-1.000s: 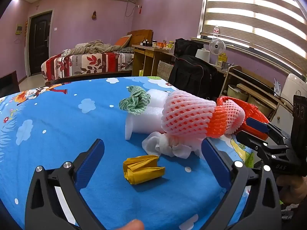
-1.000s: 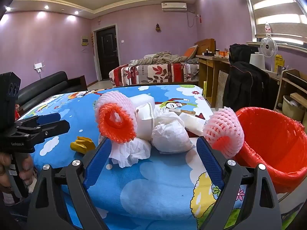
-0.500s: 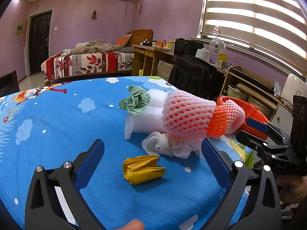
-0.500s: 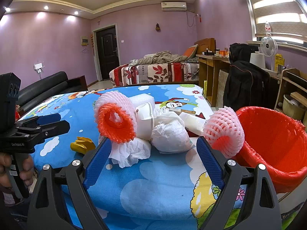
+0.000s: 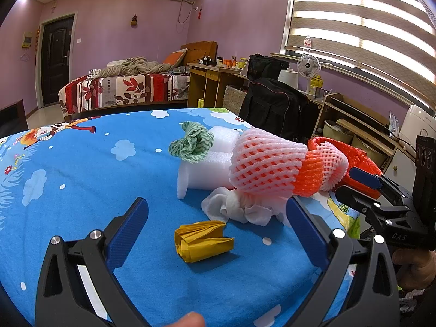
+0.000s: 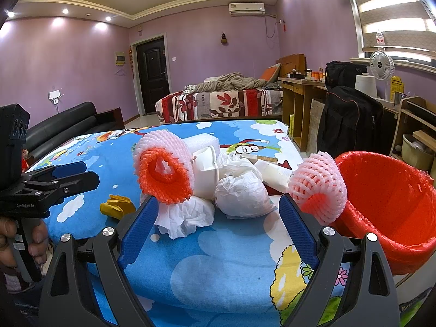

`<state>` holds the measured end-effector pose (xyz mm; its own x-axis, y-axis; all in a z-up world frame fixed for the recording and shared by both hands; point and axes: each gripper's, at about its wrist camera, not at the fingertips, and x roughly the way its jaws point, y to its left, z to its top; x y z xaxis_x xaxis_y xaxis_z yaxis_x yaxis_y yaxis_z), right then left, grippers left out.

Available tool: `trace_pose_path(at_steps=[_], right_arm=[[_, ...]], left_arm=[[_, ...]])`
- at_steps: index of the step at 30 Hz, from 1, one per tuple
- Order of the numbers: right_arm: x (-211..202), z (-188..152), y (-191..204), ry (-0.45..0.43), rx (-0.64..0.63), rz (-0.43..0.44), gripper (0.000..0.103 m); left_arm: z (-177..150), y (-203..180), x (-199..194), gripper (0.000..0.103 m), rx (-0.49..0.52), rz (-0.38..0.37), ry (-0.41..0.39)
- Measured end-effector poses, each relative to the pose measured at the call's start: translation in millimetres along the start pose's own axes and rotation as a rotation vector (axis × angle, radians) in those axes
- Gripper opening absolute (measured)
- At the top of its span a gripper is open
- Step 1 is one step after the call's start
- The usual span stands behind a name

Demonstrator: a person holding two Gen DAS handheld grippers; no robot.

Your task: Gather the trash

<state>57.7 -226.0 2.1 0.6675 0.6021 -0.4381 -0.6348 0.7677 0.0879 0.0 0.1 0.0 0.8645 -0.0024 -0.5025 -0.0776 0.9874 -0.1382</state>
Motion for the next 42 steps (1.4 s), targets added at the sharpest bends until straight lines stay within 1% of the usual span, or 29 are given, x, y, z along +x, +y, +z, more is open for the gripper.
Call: trace_pose_path(at_steps=[37,38,42], right_arm=[[-0.4,-0.1,0.8,0.002,0.004,0.001,0.085],[4.3,-5.0,-0.7,0.001,0.004,0.001,0.085],[3.9,-4.6,-0.6,0.001,0.004,0.002,0.085]], left_arm=[[-0.1,0.1,0.1,0.098,-0.002,-0.001,0.003],[0.0,0.1,0.1,0.098,-0.002,-0.001,0.003],[0.0,0.1,0.0,0.098,-0.002,-0.001,0.003]])
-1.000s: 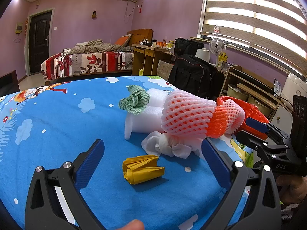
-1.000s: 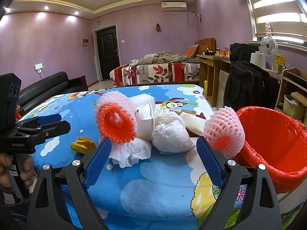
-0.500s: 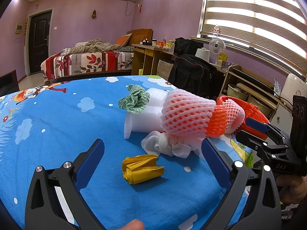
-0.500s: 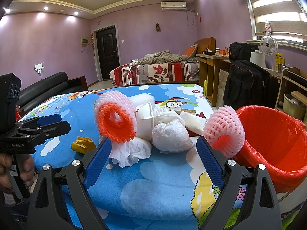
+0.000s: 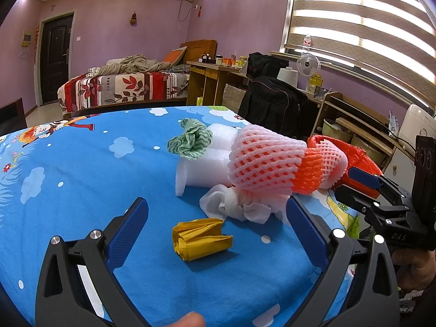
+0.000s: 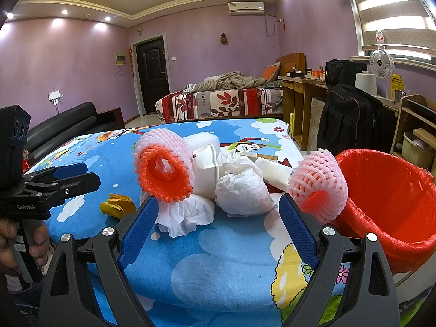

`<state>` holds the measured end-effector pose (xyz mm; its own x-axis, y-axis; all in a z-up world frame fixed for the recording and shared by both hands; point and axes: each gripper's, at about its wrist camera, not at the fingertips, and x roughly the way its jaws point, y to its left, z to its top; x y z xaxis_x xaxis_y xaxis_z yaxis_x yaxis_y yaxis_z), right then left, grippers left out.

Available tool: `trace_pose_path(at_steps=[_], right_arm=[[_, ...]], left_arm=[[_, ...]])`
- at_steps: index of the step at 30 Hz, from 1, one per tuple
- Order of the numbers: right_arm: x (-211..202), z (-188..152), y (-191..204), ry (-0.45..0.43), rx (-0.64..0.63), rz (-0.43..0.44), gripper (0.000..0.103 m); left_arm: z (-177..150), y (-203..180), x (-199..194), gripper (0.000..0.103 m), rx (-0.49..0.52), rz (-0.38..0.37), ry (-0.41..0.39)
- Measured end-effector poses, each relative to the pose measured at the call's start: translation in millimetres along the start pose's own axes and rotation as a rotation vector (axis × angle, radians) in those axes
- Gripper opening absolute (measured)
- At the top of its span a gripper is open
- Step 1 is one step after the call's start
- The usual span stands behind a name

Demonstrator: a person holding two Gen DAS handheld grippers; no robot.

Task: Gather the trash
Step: 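Close the right tool on a pink foam fruit net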

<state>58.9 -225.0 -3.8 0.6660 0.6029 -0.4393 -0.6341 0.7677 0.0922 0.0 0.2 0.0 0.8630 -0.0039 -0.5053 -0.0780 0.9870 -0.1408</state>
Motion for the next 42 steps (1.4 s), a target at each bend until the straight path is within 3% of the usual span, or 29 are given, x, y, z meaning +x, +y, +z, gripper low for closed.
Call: trace_pose_path(at_steps=[13,24,33,42], right_arm=[[-1.5,-0.7,-2.3,-0.012,0.001,-0.017,0.085],[4.9,8.7,-37.2,-0.012,0.016,-0.151,0.085],[28.2,19.9,-60.8,0.038,0.013,-0.234,0.085],[50.2,26.3,-74.3,0.092,0.004,-0.256,0.085]], left_arm=[[0.0,0.1,0.1,0.098,-0.002,0.000,0.001],[2.9,-4.5,2.1,0.098,0.000,-0.012,-0.006],[15.1,-22.8,7.0,0.098,0.017,-0.043,-0.010],[34.3,-33.7,14.7,0.098,-0.013,-0.060,0.005]])
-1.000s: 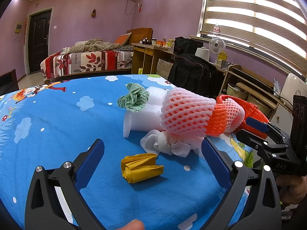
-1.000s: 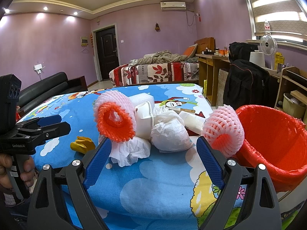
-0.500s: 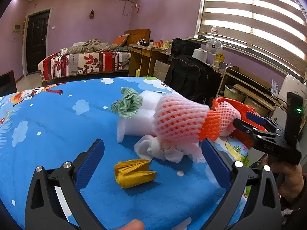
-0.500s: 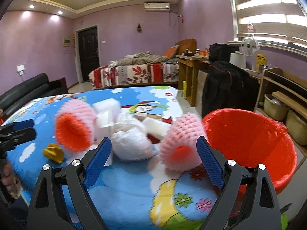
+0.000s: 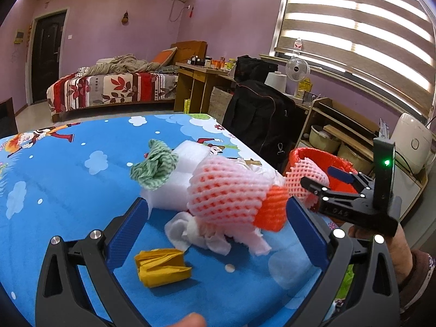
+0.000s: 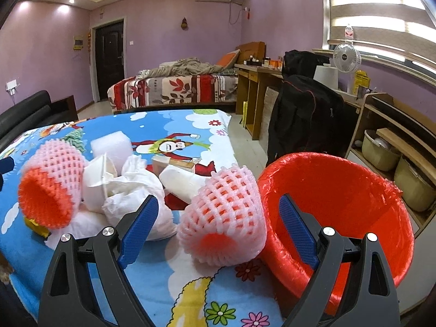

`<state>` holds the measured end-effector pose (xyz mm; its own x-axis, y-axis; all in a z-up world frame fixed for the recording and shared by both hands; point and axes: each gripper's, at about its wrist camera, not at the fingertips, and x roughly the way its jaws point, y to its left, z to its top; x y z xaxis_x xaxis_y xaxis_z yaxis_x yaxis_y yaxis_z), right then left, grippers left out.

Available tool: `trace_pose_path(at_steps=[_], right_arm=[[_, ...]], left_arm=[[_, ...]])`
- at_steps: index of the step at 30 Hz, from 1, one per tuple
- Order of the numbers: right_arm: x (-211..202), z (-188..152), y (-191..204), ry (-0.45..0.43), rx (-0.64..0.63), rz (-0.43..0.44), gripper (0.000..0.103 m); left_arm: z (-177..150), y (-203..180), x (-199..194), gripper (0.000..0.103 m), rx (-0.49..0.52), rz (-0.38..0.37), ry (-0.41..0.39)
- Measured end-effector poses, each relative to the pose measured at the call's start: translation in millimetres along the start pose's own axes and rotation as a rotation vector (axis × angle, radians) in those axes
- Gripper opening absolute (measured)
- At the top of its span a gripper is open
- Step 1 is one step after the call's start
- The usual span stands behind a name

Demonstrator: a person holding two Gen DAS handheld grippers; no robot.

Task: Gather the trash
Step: 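Close the right tool on a pink foam fruit net, then grasp the pink-and-orange foam net with the left tool while the right tool holds its net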

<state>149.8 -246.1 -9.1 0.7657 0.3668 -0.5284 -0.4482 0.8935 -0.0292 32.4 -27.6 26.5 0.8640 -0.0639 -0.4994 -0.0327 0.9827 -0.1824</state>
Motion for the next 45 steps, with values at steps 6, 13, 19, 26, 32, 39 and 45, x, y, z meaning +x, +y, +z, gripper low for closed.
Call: trace_pose_path(at_steps=[6,13,19,26,32,39,45], right_arm=[[8.6,-1.4,0.3,0.029,-0.007,0.022,0.074],[5.1,-6.9,-0.8,0.036,0.008,0.039,0.053],[-5.2,-8.9,-1.6,0.016,0.038,0.067,0.046],[-24.0,-8.5,-0.3,-0.012,0.058,0.093,0.046],[-38.4,-3.4,-1.5,-0.037,0.069,0.105,0.046],[-51.1,0.2,-5.5,-0.057,0.081,0.104,0.046],[-60.6,5.1,-14.0,-0.071,0.097,0.094,0.046]], left_arm=[[10.8,-6.6,13.7,0.098,-0.024,0.002,0.035],[17.9,-2.1,30.5,0.098,-0.105,0.002,0.098],[22.6,-10.0,39.3,0.097,-0.119,0.008,0.132],[16.3,-12.7,55.4,0.077,-0.104,0.040,0.203],[15.6,-13.2,58.2,0.035,-0.074,0.076,0.224],[20.3,-23.7,45.9,0.024,-0.016,0.103,0.175],[29.9,-30.6,33.7,0.022,0.019,0.129,0.115]])
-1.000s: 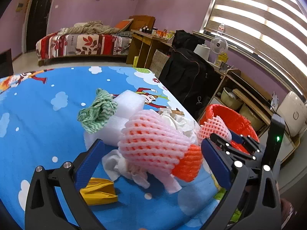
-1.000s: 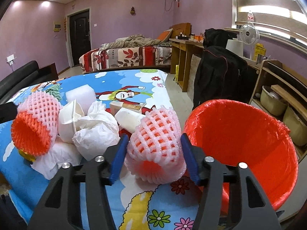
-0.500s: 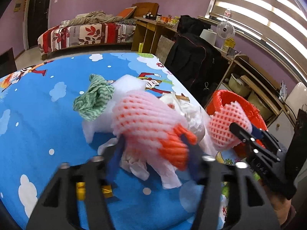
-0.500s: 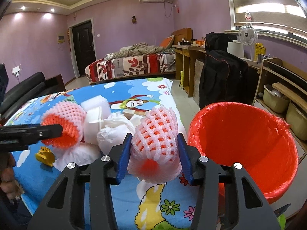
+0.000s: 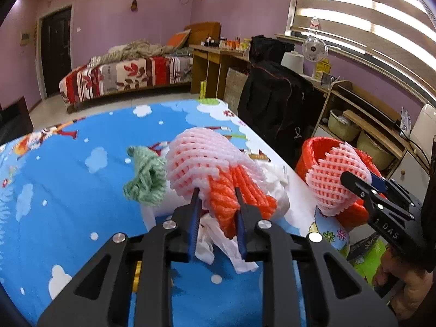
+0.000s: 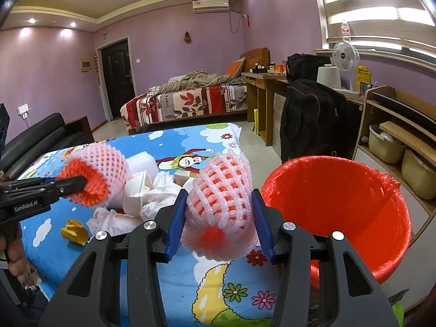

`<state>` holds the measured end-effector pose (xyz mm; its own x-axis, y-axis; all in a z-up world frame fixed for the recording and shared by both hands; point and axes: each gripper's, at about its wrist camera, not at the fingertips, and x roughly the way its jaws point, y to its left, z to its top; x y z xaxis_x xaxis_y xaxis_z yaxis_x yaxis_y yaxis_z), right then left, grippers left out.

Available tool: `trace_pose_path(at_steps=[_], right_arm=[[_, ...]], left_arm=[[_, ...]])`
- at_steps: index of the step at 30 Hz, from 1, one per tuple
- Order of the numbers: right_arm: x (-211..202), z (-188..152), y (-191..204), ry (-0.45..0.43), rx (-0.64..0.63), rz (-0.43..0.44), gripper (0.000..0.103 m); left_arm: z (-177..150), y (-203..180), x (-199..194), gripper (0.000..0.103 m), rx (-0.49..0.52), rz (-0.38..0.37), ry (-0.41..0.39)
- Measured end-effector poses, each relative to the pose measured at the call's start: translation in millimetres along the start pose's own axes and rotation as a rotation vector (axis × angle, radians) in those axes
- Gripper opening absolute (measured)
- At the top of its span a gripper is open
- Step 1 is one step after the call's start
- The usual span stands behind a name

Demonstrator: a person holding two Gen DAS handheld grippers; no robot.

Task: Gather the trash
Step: 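Grasp the pink-and-orange foam net with the left tool while the right tool holds its net, then carry both nets over the red bin and open both tools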

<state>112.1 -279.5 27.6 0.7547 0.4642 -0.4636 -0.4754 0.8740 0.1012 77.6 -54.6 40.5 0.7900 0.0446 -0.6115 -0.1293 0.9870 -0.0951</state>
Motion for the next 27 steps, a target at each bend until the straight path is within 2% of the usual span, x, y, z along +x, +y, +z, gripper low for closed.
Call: trace_pose_path(at_steps=[12,18,27], right_arm=[[-15.4,13.5,-28.8,-0.025,0.030,-0.060,0.046],[-22.9,18.2,-56.9,-0.032,0.049,-0.119,0.046],[-25.1,17.8,-91.7,-0.016,0.069,-0.187,0.046]], left_arm=[[23.0,-9.8,-14.4,0.022,0.022,0.002,-0.070],[36.3,-33.5,-13.1,0.022,0.055,-0.048,-0.089],[44.0,-75.9,6.5,0.022,0.116,-0.129,-0.071]])
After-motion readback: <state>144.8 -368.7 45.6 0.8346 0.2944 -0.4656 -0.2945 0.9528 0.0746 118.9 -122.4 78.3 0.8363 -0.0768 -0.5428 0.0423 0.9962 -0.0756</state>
